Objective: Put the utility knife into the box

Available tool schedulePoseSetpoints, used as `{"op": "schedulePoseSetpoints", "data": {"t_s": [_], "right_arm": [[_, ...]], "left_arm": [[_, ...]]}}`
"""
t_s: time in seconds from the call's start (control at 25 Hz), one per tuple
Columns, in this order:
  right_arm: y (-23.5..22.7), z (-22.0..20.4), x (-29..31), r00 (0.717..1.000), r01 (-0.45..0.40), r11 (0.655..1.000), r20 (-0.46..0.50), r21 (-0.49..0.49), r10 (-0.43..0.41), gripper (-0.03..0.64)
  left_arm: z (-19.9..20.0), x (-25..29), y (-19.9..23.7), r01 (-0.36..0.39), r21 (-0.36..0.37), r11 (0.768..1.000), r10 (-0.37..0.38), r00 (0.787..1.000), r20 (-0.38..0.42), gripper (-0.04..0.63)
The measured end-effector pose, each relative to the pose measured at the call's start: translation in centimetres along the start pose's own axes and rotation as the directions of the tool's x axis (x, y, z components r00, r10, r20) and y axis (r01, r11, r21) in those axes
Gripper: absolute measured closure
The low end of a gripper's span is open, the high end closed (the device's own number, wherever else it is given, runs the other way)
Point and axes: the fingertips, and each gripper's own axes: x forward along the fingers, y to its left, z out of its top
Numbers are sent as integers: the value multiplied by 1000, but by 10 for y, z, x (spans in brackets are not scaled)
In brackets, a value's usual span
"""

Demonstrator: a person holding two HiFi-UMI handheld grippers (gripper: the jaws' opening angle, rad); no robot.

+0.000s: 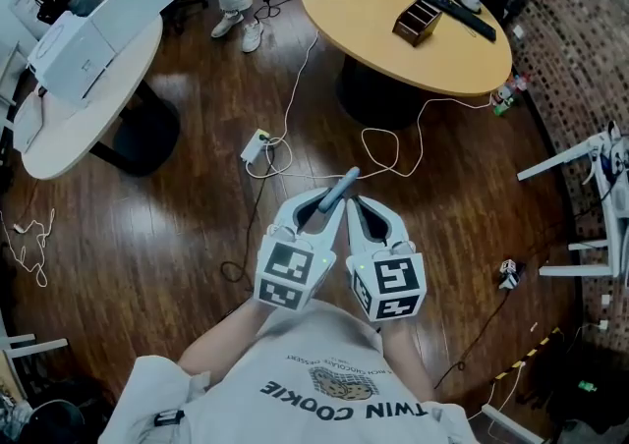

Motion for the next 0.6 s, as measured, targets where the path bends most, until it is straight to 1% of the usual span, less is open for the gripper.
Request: {"op": "schedulePoseSetpoints", "data": {"t_s": [0.36, 0.6], "right_arm": [[4, 35, 68, 996, 85, 996, -11, -5, -85, 615], [6, 42, 93, 994, 111, 994, -14, 1, -111, 617]], "left_arm": [[19, 22, 73, 73, 8, 997, -73, 997, -3, 523], [21, 32, 97, 102, 13, 995, -102, 995, -2, 523]]}}
